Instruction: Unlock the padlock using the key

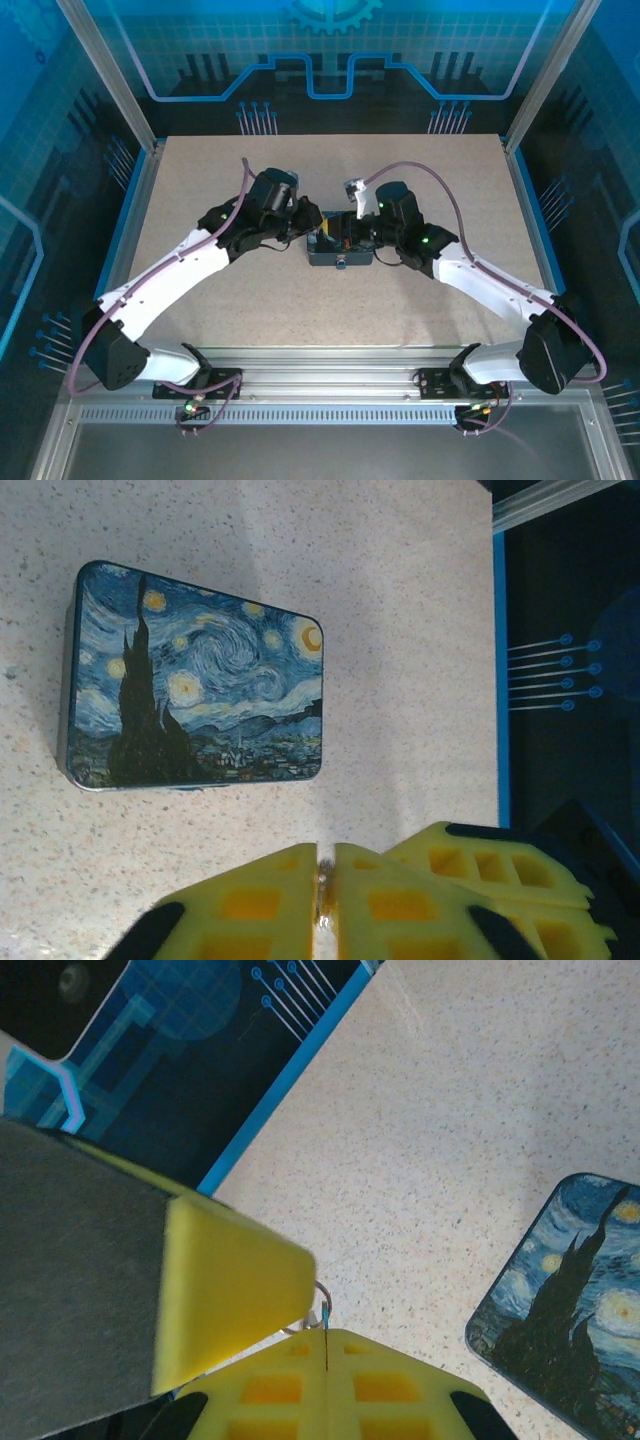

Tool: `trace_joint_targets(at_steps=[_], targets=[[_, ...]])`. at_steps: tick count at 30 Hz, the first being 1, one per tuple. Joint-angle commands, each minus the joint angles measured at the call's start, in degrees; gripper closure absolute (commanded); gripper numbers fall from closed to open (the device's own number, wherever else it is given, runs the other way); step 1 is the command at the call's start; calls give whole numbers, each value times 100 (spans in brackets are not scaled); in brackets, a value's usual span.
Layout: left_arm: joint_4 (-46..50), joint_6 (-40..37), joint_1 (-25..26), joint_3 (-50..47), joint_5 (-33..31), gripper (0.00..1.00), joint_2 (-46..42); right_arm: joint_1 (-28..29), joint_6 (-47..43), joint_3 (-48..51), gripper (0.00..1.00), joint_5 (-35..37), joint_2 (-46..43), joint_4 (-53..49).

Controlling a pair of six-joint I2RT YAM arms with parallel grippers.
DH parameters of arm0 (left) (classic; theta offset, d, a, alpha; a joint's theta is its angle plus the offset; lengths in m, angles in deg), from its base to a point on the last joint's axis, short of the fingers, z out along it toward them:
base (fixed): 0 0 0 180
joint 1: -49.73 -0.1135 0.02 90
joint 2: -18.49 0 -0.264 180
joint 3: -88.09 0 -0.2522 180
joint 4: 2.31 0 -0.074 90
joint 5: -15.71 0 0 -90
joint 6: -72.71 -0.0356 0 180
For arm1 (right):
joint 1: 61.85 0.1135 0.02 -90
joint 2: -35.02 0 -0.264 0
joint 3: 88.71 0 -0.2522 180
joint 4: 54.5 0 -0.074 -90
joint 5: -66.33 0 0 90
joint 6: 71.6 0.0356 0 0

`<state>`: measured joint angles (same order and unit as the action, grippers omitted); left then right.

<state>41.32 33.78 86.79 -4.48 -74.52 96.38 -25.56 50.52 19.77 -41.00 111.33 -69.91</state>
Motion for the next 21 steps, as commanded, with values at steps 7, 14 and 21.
trace_joint_targets(at_steps=[7,14,21], targets=[[-960,-60,-329,-888,336,40,-858,-156,-217,-445,100,-132,-310,-1127],[-2229,143,-384,-1848,759,23,-1338,-244,-335,-1093,100,-21,-349,-2314],[-4296,575,-384,-2848,1174,18,-1487,-325,21,-1731,100,-26,-113,-3104]])
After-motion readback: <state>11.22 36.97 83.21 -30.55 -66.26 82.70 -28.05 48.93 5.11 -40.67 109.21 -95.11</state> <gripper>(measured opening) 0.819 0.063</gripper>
